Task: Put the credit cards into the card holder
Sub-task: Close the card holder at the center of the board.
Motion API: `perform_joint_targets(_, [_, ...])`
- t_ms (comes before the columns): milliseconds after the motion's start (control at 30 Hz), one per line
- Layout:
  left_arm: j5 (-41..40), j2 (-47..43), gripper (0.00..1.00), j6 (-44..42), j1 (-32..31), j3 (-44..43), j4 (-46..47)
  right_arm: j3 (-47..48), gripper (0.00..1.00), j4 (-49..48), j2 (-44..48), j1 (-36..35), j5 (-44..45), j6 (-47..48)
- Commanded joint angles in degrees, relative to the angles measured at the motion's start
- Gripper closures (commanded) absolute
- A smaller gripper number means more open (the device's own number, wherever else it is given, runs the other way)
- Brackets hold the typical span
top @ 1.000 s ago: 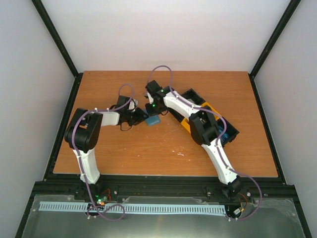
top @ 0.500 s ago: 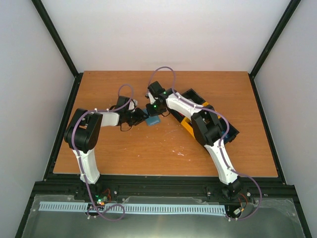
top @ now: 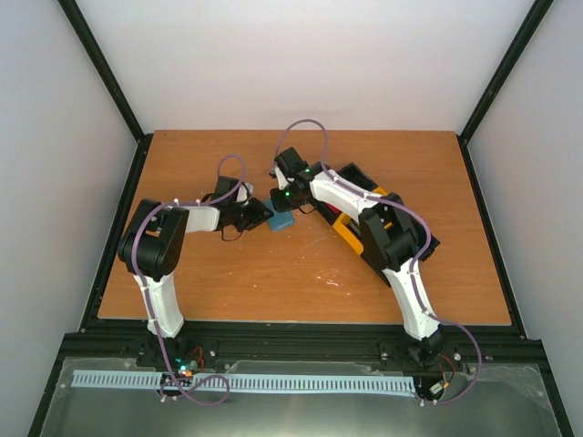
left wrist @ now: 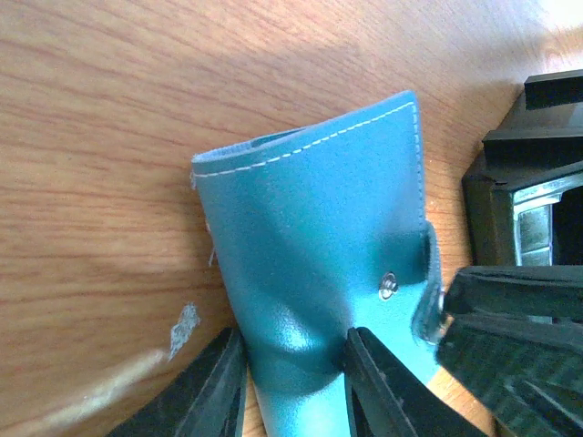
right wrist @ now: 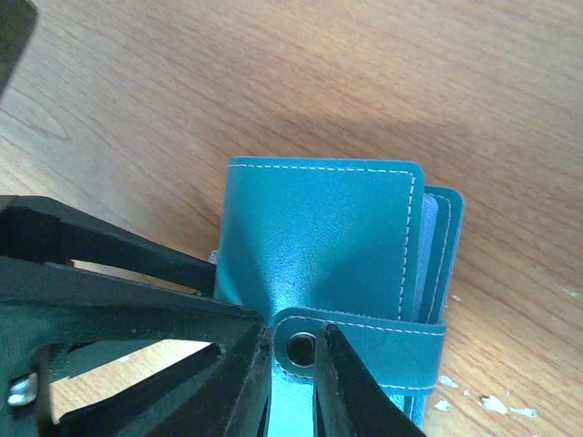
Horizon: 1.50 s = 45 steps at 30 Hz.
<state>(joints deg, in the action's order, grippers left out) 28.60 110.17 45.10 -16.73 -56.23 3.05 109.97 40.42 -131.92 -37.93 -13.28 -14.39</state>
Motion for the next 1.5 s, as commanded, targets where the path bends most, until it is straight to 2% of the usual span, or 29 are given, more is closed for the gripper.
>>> perform_joint_targets(0, [-4.47,1.88,0.68,-0.76,0.30,1.81,-8.45,-1.38,0.86,-3.21,3.79,-0.15,0.35,-0.84])
perform_joint_targets(233, [-4.52,2.27,0.68,-0.89,0.30,1.52,-8.68,-2.20,0.89,-2.74,2.88,0.71,3.36,-2.84])
perform_joint_targets(500, [-4.65,2.62,0.67,-0.91,0.30,1.25,-8.86,-1.59,0.94,-1.83,0.81,1.01,2.50,-2.46])
perform_joint_targets(1233, [-4.32,3.64,0.67,-1.11,0.30,1.21,-8.85,-0.83,0.91,-1.40,-3.08,0.96,0.15,-2.23])
perform_joint_targets(1467, [-4.35,4.71,0.68,-1.49,0.30,0.79,-9.23,-0.56,0.92,-2.02,-3.56,0.94,-4.01,-2.11])
